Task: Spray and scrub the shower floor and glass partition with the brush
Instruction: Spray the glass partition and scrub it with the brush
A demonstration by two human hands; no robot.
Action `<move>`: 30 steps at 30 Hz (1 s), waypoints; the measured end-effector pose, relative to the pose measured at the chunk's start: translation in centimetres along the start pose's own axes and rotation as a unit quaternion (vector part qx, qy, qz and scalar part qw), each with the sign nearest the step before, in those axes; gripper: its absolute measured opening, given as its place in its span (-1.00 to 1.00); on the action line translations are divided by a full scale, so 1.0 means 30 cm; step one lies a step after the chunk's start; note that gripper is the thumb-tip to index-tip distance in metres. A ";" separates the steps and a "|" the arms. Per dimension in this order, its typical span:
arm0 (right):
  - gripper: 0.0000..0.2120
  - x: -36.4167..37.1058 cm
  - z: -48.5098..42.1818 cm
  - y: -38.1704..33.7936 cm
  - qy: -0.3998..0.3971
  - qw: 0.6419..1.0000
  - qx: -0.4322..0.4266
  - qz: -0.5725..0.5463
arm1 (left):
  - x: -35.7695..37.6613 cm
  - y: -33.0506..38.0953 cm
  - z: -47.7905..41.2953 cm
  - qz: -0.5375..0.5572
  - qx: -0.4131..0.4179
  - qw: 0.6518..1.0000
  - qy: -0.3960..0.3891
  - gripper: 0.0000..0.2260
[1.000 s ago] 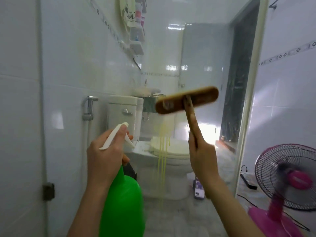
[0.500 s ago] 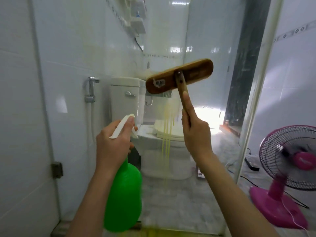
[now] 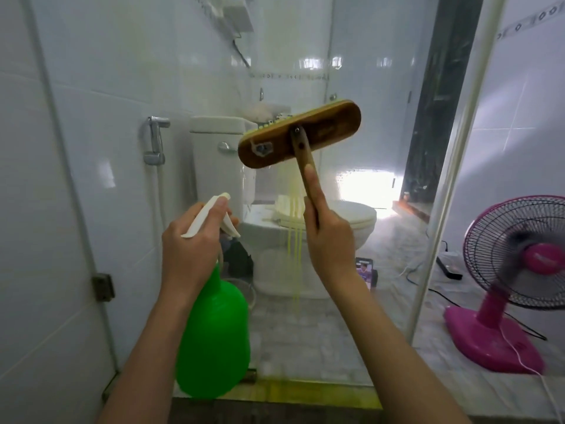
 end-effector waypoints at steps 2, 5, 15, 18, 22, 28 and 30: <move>-0.53 0.001 0.103 0.038 -0.010 1.000 -0.002 0.024 | -0.008 0.011 0.006 0.010 0.000 1.000 0.001 -0.72; -0.54 -0.050 0.361 0.098 -0.055 0.997 0.047 0.024 | -0.026 0.017 0.013 0.015 0.002 1.000 0.003 -0.73; -0.54 0.004 0.167 0.057 -0.002 1.000 0.021 0.000 | -0.045 0.012 0.018 -0.015 0.017 1.000 -0.002 -0.71; -0.54 -0.049 0.429 0.116 -0.053 0.996 0.077 -0.001 | -0.042 0.026 0.021 -0.006 0.013 1.000 0.003 -0.72; -0.52 -0.048 0.403 0.090 -0.036 0.996 0.086 -0.002 | -0.039 0.024 0.027 -0.002 0.013 1.000 -0.013 -0.74; -0.53 -0.037 0.155 0.029 0.025 0.997 0.073 0.002 | -0.021 0.075 0.039 0.002 0.023 1.000 -0.020 -0.77; -0.55 -0.065 0.317 0.094 -0.006 0.996 0.087 0.029 | -0.021 0.091 0.041 0.015 0.023 0.999 -0.017 -0.77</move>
Point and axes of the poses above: each hand's wrist, its own z-axis away from the middle knuckle, its own x-axis out of the palm, y = z × x, the point moved 1 cm from there along -z, towards the middle knuckle, and after that the axes turned 3 degrees about -y, right-handed, at the moved point
